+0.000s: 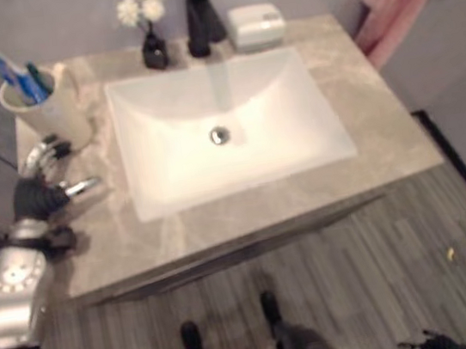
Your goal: Put brush and paste in cup on sink, flatten towel.
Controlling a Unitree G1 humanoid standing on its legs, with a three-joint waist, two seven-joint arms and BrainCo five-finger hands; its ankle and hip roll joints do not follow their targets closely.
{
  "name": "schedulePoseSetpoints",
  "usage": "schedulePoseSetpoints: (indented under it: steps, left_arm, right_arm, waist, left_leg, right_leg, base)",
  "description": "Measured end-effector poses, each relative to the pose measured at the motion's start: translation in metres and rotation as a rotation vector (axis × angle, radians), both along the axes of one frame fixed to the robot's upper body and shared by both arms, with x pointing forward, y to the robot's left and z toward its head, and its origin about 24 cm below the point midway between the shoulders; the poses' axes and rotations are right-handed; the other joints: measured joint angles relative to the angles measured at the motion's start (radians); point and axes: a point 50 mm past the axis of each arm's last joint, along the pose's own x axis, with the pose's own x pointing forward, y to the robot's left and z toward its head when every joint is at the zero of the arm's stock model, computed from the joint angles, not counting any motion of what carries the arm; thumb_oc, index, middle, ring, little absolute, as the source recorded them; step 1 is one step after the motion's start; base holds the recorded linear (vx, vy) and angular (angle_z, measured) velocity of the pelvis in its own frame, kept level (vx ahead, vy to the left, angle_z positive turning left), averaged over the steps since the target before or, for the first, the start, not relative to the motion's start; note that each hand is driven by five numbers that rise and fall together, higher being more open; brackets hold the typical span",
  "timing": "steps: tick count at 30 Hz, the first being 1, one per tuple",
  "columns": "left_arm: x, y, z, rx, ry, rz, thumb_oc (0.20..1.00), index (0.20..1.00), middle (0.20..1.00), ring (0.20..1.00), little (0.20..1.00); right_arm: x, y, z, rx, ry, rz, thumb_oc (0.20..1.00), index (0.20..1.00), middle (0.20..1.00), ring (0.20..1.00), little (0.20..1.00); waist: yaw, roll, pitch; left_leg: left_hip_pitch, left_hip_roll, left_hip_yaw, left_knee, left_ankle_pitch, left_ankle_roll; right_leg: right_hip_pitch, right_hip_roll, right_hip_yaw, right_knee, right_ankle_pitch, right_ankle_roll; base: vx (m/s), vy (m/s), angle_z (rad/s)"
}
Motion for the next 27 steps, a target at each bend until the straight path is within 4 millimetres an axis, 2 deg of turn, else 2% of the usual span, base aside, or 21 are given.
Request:
schedulePoseSetpoints:
  steps: [11, 17, 27]
  left_arm:
    - [0.012, -0.006, 0.041, 0.024, -0.154, -0.009, 1.0, 1.0, 1.0, 1.0, 1.0]
    - [0.014, -0.008, 0.058, 0.049, -0.207, -0.015, 1.0, 1.0, 1.0, 1.0, 1.0]
    - [0.015, -0.015, 0.084, 0.059, -0.316, -0.025, 1.0, 1.0, 1.0, 1.0, 1.0]
  right_arm:
    - [0.01, 0.001, 0.002, 0.0, -0.037, 0.016, 1.0, 1.0, 1.0, 1.0, 1.0]
    - [0.02, 0.002, 0.005, 0.002, -0.077, 0.03, 1.0, 1.0, 1.0, 1.0, 1.0]
    - [0.023, -0.002, 0.009, -0.013, -0.097, 0.039, 1.0, 1.0, 1.0, 1.0, 1.0]
  waist:
    - [0.0, -0.007, 0.049]
    - [-0.005, -0.008, 0.088]
    - [-0.005, -0.011, 0.112]
  left_leg:
    - [-0.061, 0.001, -0.006, 0.001, 0.011, -0.005]
    - [-0.065, 0.001, -0.005, 0.001, 0.011, -0.005]
    - [-0.109, 0.001, -0.005, 0.002, 0.017, -0.005]
  right_leg:
    - [-0.058, 0.002, -0.004, 0.0, 0.004, -0.003]
    - [-0.062, 0.003, -0.003, 0.0, 0.005, -0.003]
    - [-0.107, 0.003, -0.002, 0.0, 0.014, -0.002]
  base:
    - [-0.01, -0.005, 0.01]
    - [0.0, 0.0, 0.0]
    - [-0.01, -0.006, 0.0]
